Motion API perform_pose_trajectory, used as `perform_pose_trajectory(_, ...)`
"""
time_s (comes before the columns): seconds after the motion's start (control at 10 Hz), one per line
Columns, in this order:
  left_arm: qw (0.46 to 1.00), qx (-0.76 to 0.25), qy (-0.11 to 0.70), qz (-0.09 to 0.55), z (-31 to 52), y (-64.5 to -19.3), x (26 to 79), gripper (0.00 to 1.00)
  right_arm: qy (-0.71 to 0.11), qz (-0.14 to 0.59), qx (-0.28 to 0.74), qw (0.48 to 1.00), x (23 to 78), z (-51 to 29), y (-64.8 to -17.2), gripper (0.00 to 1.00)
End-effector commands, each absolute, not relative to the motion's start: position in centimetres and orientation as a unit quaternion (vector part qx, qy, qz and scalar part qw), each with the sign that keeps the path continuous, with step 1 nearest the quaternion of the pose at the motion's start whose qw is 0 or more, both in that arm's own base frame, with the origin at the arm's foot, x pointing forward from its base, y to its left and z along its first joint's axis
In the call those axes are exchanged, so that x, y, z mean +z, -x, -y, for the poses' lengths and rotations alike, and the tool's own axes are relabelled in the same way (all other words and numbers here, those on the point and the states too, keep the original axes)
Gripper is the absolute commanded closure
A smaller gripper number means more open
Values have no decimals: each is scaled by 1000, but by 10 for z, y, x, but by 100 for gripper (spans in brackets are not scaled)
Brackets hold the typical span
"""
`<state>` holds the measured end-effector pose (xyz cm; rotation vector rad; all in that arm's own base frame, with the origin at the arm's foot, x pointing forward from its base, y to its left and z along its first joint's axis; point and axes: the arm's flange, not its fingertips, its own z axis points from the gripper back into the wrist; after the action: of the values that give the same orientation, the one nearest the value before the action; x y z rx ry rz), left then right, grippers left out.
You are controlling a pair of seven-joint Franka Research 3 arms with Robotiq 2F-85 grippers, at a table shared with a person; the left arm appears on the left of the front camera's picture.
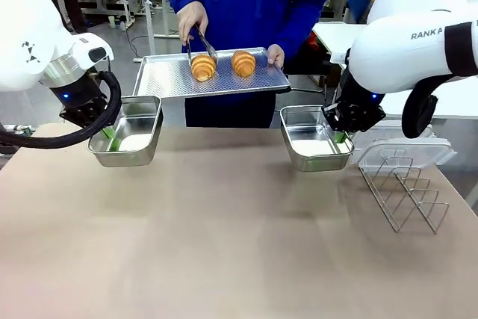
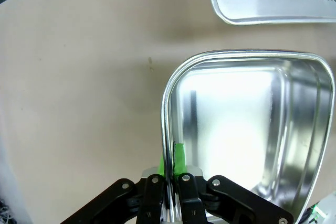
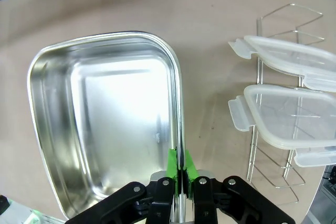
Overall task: Place the bread in airtight containers.
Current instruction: Once an object is inside an Airtight Container , place the container in the center of the table.
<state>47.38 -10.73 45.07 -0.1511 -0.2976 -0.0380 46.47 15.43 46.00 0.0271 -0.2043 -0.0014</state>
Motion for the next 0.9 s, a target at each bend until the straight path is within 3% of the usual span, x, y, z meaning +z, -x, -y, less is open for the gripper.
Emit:
perform_pose_trajectory(0.0,985,-20,74,153,107,-475,456,100,-7,111,-8,994,464,-154,-465,100)
perform_pose_trajectory(0.8,985,-20,74,153,107,-475,456,100,-7,111,-8,994,464,-154,-465,100)
